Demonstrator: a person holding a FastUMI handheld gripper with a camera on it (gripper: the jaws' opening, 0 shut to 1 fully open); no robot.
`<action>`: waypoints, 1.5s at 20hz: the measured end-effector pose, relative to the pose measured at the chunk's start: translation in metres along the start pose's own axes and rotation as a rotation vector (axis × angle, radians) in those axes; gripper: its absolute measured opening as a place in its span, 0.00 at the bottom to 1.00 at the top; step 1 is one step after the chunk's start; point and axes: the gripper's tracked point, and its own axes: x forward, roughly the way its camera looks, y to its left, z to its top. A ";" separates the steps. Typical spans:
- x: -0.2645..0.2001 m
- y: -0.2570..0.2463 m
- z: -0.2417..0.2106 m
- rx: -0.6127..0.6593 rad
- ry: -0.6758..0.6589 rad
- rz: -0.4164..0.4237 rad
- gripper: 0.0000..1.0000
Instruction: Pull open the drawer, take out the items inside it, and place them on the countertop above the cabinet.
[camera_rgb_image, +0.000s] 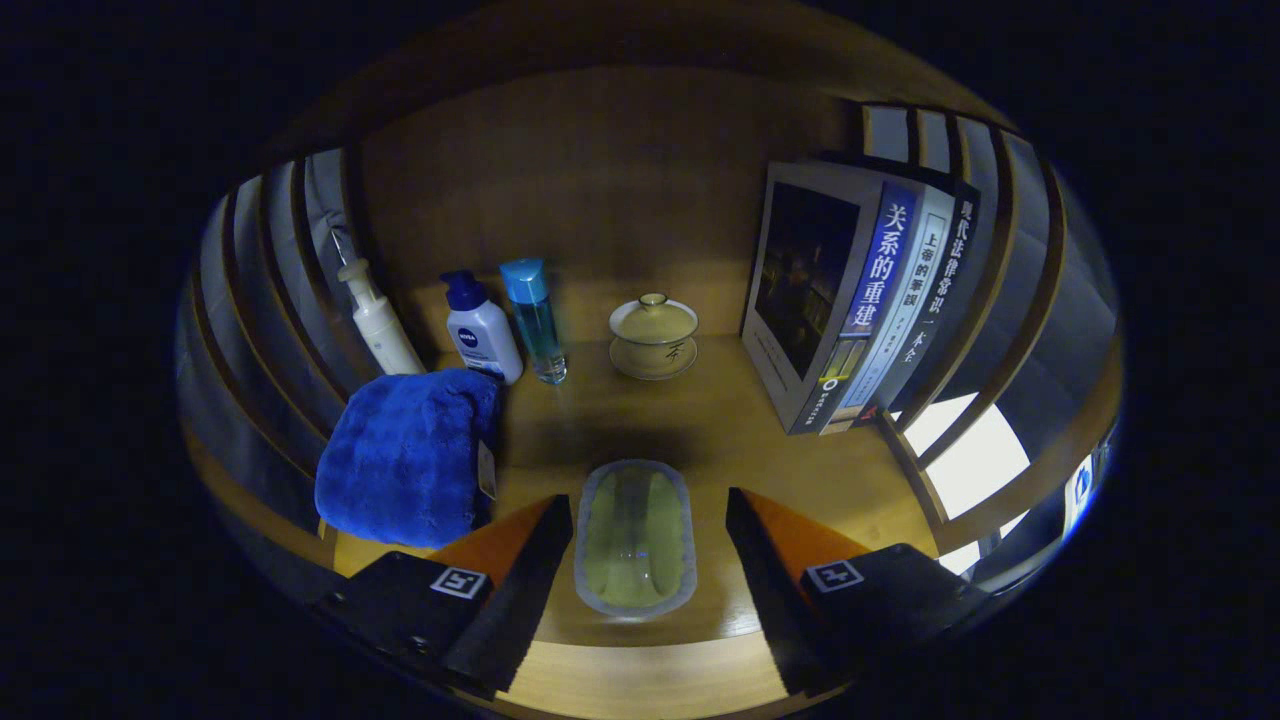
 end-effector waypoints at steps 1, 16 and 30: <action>-0.003 0.000 -0.002 0.002 -0.016 0.004 1.00; -0.139 -0.007 -0.053 0.042 -0.327 0.002 1.00; -0.204 -0.012 -0.164 0.002 -0.444 0.003 1.00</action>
